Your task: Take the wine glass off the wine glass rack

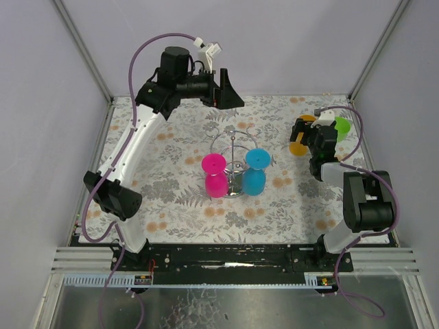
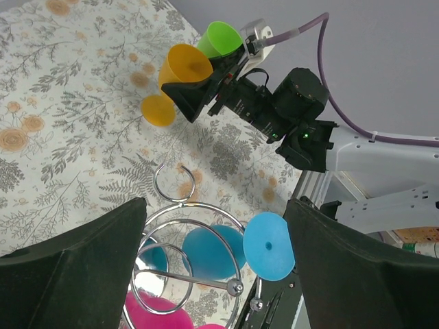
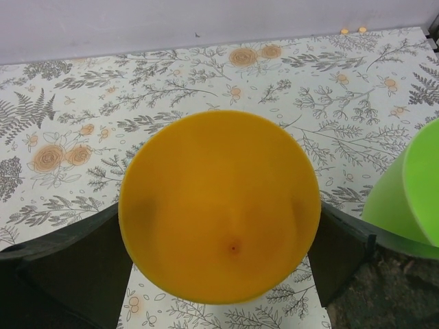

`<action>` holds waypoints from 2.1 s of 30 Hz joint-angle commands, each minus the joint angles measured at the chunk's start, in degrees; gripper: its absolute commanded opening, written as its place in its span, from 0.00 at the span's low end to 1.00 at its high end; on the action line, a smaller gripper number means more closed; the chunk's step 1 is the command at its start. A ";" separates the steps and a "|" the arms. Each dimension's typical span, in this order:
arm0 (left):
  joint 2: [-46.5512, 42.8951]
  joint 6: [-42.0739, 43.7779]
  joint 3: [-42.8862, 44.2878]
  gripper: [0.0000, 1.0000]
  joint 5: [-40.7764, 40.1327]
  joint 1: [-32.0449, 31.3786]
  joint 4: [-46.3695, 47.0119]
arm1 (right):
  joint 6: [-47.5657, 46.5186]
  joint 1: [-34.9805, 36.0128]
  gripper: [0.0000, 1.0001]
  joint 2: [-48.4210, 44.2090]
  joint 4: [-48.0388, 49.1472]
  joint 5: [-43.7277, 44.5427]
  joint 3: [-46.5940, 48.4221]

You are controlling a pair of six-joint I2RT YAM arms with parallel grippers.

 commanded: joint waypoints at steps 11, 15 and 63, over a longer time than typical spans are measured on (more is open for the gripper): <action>-4.89 -1.88 -5.68 0.84 -0.21 1.00 3.30 | -0.98 -0.48 0.99 -13.93 -1.95 -0.94 -0.83; -5.82 -3.72 -6.00 0.86 -1.18 2.62 3.42 | -1.33 -0.73 0.99 -21.32 -6.93 1.72 0.20; -28.63 -39.68 -65.34 0.38 21.13 11.98 27.24 | 3.40 -0.92 0.99 -47.22 -54.26 -1.81 16.62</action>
